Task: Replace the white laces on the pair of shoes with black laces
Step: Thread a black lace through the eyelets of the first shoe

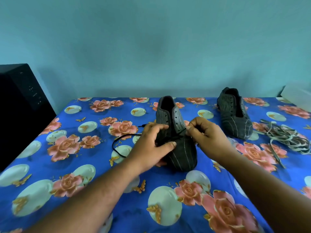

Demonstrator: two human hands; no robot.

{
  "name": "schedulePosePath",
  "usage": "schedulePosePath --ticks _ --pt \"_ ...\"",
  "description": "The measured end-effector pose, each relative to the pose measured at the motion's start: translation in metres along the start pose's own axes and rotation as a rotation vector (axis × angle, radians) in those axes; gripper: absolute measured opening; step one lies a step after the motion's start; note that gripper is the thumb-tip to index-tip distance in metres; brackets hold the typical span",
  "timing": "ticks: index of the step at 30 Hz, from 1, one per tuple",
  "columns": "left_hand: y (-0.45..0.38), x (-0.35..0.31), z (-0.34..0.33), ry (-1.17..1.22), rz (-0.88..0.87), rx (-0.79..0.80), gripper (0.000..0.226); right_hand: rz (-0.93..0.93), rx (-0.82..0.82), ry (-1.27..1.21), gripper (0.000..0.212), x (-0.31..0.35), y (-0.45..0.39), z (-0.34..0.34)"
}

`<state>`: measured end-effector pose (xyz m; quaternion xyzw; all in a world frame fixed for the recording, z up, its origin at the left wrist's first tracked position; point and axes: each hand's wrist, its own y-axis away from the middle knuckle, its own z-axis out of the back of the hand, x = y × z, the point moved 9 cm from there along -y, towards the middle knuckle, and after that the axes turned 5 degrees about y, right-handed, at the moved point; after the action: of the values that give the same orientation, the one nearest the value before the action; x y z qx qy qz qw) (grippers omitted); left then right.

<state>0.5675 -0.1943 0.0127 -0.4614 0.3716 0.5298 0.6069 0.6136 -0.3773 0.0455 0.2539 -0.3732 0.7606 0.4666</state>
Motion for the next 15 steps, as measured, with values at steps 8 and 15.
schedulePosePath --ticks 8,15 --pt "-0.019 -0.015 0.011 -0.032 0.058 0.191 0.008 0.164 0.022 0.304 0.012 0.029 -0.026 0.008" --pt "-0.018 -0.006 0.014 -0.039 -0.130 0.088 0.005 0.390 0.066 0.495 0.033 0.039 -0.001 -0.019"
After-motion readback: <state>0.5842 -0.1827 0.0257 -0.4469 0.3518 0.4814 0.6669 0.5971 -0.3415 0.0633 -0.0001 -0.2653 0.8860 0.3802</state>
